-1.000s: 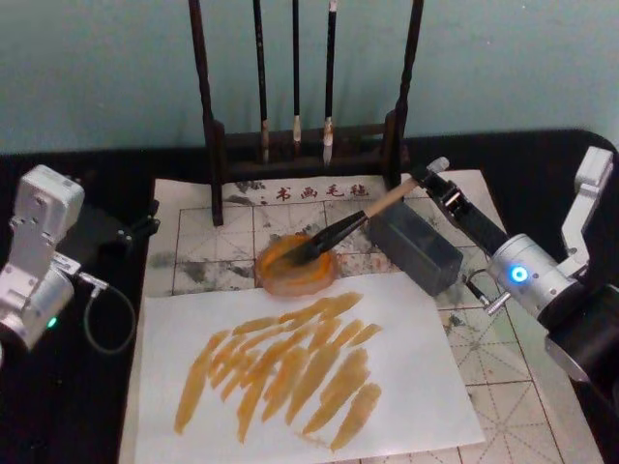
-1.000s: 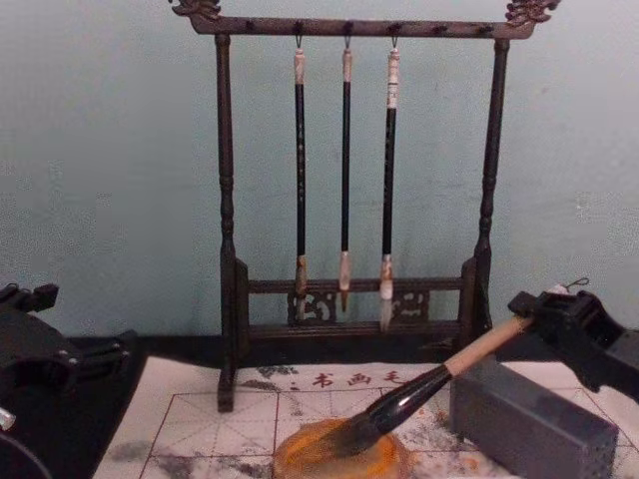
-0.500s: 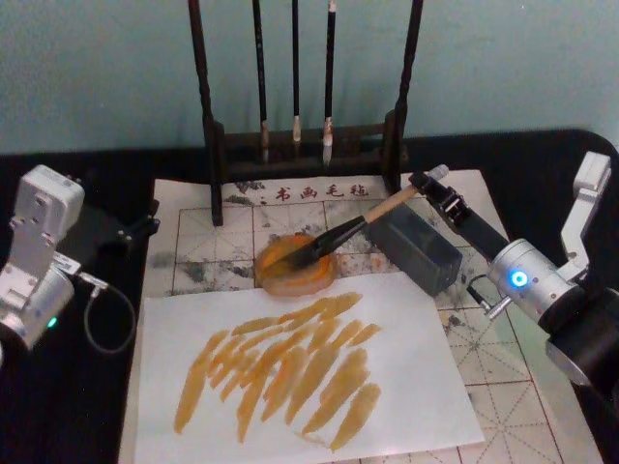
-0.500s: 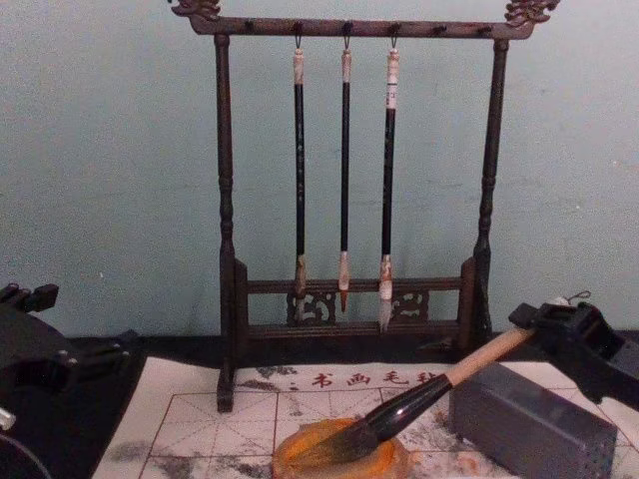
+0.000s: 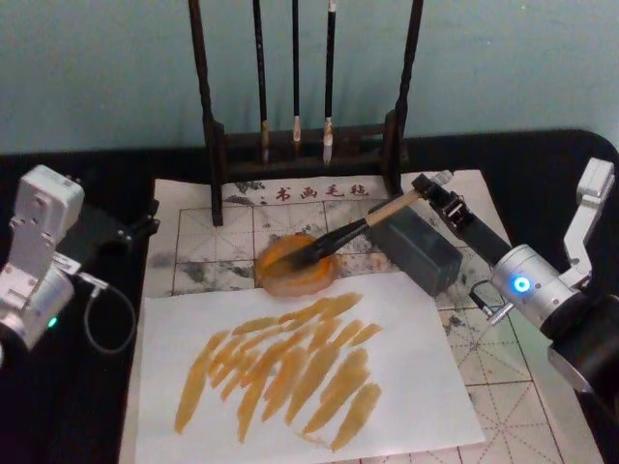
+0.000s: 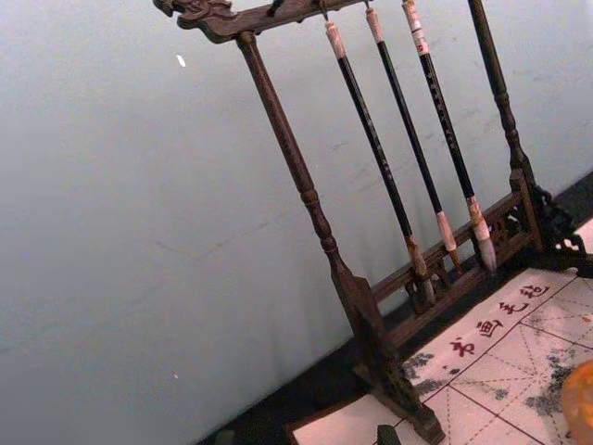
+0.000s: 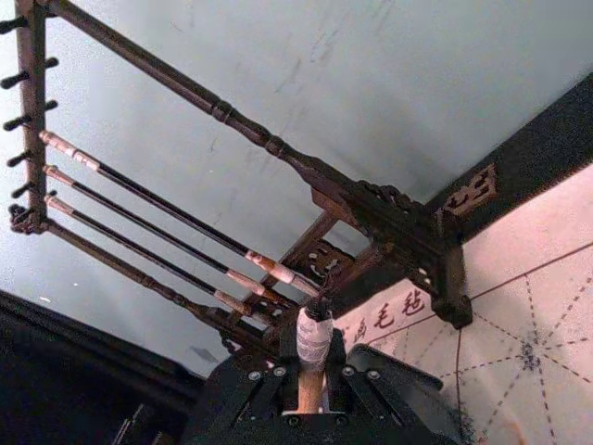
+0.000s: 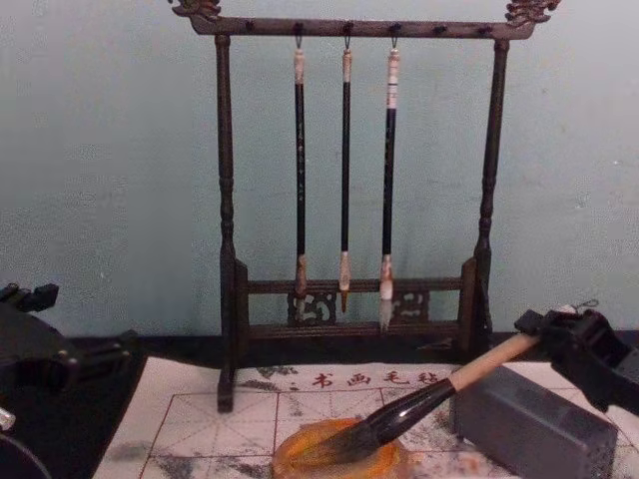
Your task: Pick up the brush from the inkstone, write on the paper, then place the brush back to its original position.
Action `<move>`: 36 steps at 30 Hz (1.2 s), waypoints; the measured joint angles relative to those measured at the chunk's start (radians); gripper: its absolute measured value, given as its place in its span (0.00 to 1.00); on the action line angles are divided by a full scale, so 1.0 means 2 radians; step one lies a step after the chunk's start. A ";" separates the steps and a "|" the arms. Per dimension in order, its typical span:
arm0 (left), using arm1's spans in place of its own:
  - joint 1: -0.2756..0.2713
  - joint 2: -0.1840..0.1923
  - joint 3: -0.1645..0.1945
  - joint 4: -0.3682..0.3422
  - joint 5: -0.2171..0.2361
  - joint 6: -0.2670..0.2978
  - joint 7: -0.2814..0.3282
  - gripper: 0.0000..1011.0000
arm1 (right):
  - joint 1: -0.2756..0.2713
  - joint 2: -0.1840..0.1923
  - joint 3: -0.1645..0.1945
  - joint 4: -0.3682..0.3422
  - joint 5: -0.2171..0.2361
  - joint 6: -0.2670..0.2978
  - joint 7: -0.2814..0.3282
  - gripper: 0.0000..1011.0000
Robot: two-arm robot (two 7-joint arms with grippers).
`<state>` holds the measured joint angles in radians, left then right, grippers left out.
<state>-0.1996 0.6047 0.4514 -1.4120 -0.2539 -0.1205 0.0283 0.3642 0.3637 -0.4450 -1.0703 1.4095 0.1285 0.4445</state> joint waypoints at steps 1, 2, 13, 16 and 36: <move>0.000 0.000 0.000 0.000 0.000 0.000 0.000 0.99 | -0.001 0.000 0.001 -0.001 0.000 0.000 -0.001 0.18; 0.000 0.000 0.000 0.000 0.000 0.000 0.000 0.99 | -0.002 0.000 0.002 -0.001 0.000 0.000 -0.002 0.18; 0.000 0.000 0.000 0.000 0.000 0.000 0.000 0.99 | -0.005 0.000 0.006 -0.003 0.001 0.005 -0.009 0.18; 0.000 0.000 0.000 0.000 0.000 0.000 0.000 0.99 | -0.005 0.000 0.006 -0.003 0.001 0.005 -0.009 0.18; 0.000 0.000 0.000 0.000 0.000 0.000 0.000 0.99 | -0.004 0.000 0.004 -0.003 0.001 0.004 -0.007 0.21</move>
<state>-0.1995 0.6047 0.4514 -1.4120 -0.2539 -0.1205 0.0283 0.3560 0.3636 -0.4360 -1.0755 1.4116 0.1367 0.4295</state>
